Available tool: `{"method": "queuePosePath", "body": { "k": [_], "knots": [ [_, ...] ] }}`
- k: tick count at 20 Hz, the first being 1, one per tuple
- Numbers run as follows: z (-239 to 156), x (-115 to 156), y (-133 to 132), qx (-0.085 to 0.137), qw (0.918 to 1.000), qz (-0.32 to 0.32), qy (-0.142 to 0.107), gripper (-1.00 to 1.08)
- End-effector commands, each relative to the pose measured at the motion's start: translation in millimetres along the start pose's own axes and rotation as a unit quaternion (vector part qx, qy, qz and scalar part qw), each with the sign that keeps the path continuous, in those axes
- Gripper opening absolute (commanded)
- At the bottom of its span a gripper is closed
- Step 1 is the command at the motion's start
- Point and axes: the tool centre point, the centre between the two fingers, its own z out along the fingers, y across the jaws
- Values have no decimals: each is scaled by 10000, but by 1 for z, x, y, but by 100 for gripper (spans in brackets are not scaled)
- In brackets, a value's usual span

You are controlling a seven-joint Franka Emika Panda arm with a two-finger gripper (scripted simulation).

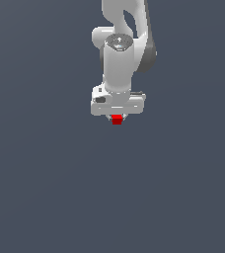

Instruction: Pick up the red cube and move it to a goal position.

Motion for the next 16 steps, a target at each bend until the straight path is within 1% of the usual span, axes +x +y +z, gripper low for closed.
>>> {"method": "queuePosePath", "body": {
  "k": [1, 16],
  "knots": [
    [-26, 2, 4, 1, 10000, -1, -2, -100],
    [-177, 22, 27, 1, 10000, -1, -2, -100]
  ]
}}
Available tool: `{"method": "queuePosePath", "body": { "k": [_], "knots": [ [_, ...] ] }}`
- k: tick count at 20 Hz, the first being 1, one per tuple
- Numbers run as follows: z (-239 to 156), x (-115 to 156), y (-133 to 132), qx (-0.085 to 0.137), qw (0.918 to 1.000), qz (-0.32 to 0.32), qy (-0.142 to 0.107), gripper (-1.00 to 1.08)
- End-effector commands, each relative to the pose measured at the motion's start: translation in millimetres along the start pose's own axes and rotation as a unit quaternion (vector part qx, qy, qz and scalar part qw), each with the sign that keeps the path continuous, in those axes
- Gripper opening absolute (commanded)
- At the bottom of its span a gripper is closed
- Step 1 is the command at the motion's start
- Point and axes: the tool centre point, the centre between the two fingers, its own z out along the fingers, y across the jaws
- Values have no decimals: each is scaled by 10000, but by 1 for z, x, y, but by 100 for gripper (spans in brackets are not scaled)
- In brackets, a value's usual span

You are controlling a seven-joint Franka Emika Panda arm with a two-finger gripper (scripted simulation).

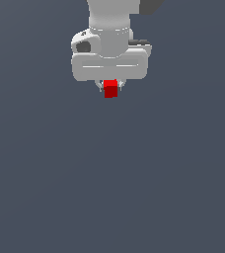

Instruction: Pick up the red cube and move it to a goal position.

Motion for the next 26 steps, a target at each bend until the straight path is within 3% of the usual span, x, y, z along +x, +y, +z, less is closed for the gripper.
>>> {"method": "queuePosePath", "body": {
  "k": [1, 13, 26],
  "knots": [
    [-25, 3, 4, 0, 10000, -1, -2, -100],
    [-103, 17, 16, -4, 10000, 1, -1, -100],
    [-124, 23, 20, -4, 10000, 1, -1, -100]
  ]
}}
